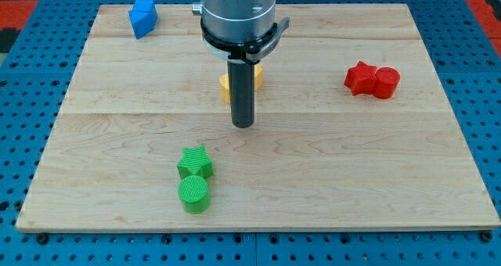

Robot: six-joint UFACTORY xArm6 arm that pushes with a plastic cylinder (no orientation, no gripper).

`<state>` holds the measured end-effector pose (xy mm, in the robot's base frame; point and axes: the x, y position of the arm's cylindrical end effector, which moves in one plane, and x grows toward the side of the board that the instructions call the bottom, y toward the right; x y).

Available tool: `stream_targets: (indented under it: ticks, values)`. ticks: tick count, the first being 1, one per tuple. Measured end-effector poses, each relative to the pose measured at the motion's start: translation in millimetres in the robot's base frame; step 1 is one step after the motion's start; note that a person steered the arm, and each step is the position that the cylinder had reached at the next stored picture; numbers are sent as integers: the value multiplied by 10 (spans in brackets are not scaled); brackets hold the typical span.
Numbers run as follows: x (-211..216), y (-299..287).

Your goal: Slightly move the red circle towards up

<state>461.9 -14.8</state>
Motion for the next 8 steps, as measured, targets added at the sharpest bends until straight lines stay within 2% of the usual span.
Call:
stream_targets:
  ticks: [1,4,5,6,8]
  values:
    - [1,0]
    - [-40,742]
    - [-408,1294]
    - [-548,1858]
    - [-459,2390]
